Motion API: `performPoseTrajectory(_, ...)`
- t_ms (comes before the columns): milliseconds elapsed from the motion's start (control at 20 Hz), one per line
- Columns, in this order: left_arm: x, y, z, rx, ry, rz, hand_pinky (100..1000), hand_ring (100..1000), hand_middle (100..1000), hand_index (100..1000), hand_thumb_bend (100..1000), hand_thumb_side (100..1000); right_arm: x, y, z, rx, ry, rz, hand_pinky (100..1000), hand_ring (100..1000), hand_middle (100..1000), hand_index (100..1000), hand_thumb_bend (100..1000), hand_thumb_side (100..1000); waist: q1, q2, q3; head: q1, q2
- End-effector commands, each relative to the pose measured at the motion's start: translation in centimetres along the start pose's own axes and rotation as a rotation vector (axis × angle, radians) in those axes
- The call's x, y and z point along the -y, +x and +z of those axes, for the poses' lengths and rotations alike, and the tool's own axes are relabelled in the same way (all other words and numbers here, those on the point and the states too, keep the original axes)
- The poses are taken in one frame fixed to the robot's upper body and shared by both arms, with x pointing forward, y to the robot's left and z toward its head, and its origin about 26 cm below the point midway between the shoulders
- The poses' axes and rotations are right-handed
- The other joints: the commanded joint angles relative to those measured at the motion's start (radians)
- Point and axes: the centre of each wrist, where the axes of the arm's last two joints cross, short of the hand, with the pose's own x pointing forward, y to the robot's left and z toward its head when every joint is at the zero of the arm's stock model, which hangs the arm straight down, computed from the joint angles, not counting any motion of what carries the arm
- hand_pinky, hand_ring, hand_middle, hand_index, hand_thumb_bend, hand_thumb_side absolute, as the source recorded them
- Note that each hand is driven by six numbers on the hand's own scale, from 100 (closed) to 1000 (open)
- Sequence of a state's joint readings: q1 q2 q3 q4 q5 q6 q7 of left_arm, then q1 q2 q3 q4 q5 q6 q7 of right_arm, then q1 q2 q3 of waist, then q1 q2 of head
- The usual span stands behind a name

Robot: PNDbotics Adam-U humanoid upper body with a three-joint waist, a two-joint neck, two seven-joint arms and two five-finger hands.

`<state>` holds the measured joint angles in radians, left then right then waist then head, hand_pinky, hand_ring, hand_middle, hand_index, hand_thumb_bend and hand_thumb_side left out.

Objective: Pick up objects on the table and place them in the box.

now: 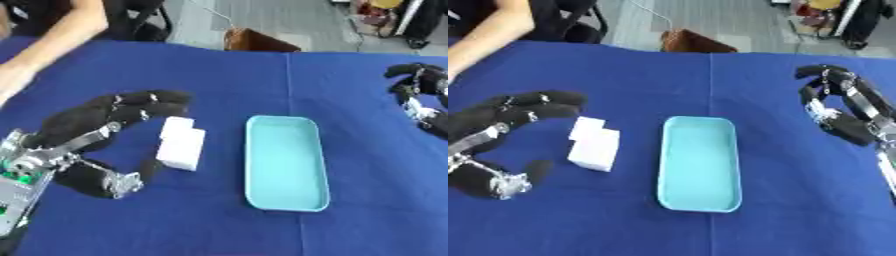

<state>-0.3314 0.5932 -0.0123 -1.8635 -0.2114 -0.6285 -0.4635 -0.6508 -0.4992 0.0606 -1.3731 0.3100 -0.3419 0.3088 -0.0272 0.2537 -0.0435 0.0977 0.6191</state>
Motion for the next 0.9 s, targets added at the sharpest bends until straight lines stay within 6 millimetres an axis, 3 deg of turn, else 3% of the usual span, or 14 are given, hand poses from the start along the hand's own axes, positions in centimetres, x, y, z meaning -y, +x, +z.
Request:
performPoseTrajectory(50,-0.1,-1.3,-0.1,-0.025,0.029,0.05,678,845,958,1000,100,762,1.4,0.3,0.1,0.006,-0.011,0.032,490,670,773,886,100,726,-0.001,-0.02,0.001,-0.002,-0.02)
performPoseTrajectory(400,-0.7,-3.8,-0.5,-0.055,0.015,0.104,668,815,920,1000,100,760,1.3,0.4,-0.1,0.011,-0.004,0.028,490,671,773,886,100,726,-0.003,-0.024,-0.004,0.009,-0.02)
performPoseTrajectory(900,-2.8,-5.3,-1.6,0.003,-0.177,-0.1,748,828,881,954,152,715,1.1,0.8,-0.8,0.033,0.011,0.029,491,671,773,886,100,725,0.004,-0.019,-0.032,0.032,-0.023)
